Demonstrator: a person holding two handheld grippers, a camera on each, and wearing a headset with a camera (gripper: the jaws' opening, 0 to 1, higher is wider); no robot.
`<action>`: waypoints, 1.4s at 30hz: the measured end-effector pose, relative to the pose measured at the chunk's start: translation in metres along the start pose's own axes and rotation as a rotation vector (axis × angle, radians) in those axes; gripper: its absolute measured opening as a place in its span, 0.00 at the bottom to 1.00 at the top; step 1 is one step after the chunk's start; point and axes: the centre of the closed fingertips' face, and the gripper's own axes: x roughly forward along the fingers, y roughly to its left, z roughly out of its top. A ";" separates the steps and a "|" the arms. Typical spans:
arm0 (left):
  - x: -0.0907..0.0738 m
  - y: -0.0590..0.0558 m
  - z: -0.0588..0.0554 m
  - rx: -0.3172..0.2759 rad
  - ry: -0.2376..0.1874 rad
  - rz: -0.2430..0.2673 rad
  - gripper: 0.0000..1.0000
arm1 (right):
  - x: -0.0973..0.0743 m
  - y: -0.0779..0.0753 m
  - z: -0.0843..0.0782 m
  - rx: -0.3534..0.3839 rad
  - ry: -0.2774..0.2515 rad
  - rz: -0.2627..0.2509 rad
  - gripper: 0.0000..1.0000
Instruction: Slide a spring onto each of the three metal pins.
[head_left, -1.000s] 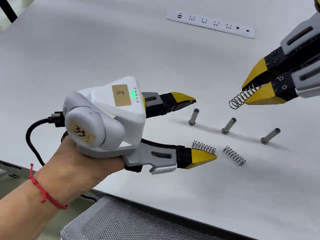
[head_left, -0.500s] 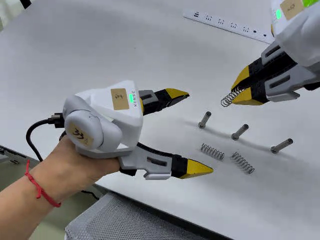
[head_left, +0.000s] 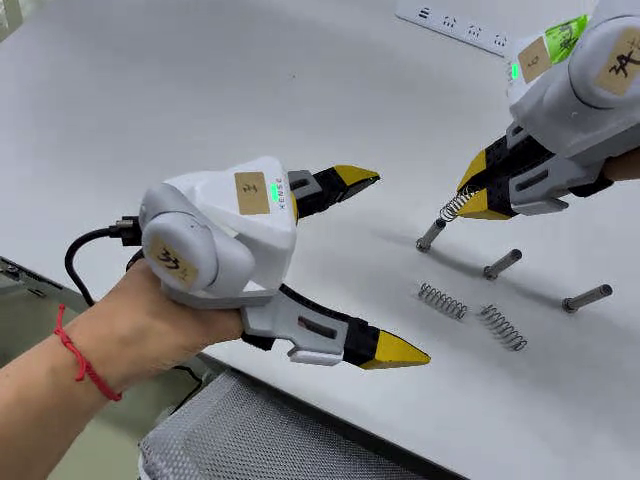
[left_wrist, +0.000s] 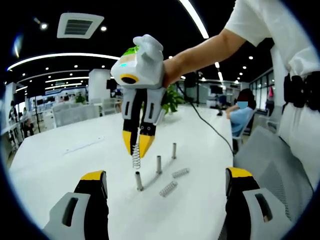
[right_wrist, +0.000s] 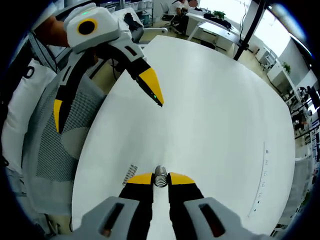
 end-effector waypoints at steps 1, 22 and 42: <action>0.000 0.000 0.000 -0.003 -0.003 0.001 1.00 | 0.001 0.000 -0.001 0.001 0.004 0.005 0.12; 0.003 0.002 0.003 -0.028 -0.036 0.006 1.00 | 0.016 -0.002 -0.009 0.009 0.036 0.035 0.12; 0.002 0.000 0.002 -0.040 -0.043 0.005 0.99 | 0.029 0.002 -0.012 0.000 0.053 0.048 0.12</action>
